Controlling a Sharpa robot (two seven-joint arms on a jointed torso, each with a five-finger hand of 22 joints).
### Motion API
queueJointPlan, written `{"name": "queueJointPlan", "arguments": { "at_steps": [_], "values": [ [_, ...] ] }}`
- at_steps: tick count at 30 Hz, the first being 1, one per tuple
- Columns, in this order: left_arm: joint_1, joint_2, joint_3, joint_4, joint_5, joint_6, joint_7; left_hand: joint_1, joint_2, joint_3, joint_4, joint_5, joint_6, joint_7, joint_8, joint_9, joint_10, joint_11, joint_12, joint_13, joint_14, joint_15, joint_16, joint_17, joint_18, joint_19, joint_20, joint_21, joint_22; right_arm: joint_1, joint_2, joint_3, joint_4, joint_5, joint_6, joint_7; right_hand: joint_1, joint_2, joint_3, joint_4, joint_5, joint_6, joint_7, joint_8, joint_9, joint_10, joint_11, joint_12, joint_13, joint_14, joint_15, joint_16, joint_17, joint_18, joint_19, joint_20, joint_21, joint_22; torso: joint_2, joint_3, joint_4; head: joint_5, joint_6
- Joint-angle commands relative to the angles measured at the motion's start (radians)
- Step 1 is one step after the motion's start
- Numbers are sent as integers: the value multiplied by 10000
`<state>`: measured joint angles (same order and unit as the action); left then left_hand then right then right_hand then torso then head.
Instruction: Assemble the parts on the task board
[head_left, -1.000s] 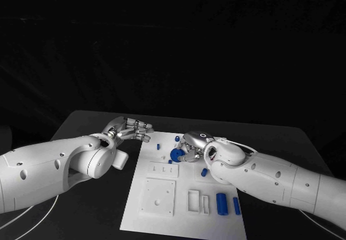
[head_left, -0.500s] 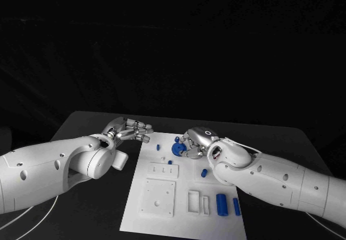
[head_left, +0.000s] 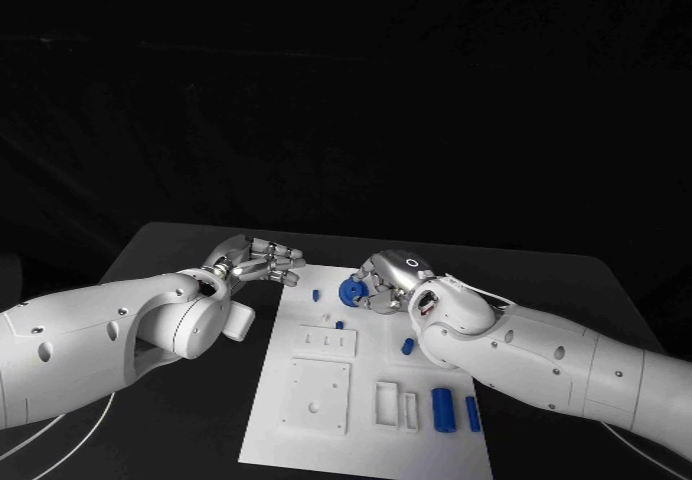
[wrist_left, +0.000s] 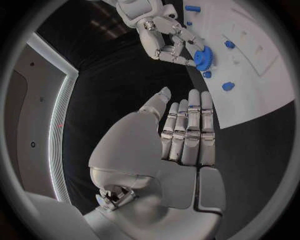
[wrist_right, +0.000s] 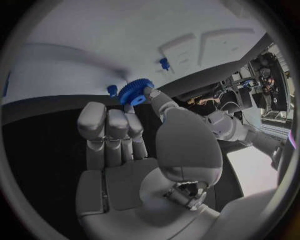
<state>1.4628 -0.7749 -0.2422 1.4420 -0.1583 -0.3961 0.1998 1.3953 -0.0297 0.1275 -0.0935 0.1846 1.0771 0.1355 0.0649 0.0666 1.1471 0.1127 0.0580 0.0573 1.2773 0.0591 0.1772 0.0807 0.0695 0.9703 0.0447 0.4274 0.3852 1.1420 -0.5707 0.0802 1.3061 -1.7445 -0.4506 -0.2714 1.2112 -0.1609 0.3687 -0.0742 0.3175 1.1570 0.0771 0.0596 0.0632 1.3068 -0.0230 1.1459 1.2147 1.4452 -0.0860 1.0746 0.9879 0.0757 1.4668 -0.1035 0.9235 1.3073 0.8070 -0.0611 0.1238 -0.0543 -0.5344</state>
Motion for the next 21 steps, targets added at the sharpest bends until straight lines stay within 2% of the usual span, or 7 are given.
{"name": "queueJointPlan", "arguments": {
  "at_steps": [1, 21],
  "values": [
    [6, 32, 7, 15, -53, 133, 55, 23, 19, -19, -53, 10, -100, -4, -18, 0, -74, 16, 8, 13, -41, 40, -18, -13, 35, 16, -8, -31, 10, -4, 161, 4, -240, -223, 57, -91, 95, 29, 12, 27, -19, 101, -59, 24, 16, 22, -25, -6, 8, -6, -45, 35, -5, -20, 489, -69, 67, 1160, 7, -4, 26, -9, -13],
    [7, 82, 7, -2, -55, 149, 42, 23, 19, -19, -53, 10, -100, -4, -18, 0, -74, 16, 8, 13, -41, 40, -18, -13, 35, 16, -8, -31, 10, -5, 891, -29, -1280, -287, 408, -32, 103, 20, 14, 70, -31, 89, -55, 25, 16, 12, -21, -19, 10, -10, -43, 15, -26, -27, 479, -68, 47, 1154, -6, 3, 12, 48, -24]
  ]
}}
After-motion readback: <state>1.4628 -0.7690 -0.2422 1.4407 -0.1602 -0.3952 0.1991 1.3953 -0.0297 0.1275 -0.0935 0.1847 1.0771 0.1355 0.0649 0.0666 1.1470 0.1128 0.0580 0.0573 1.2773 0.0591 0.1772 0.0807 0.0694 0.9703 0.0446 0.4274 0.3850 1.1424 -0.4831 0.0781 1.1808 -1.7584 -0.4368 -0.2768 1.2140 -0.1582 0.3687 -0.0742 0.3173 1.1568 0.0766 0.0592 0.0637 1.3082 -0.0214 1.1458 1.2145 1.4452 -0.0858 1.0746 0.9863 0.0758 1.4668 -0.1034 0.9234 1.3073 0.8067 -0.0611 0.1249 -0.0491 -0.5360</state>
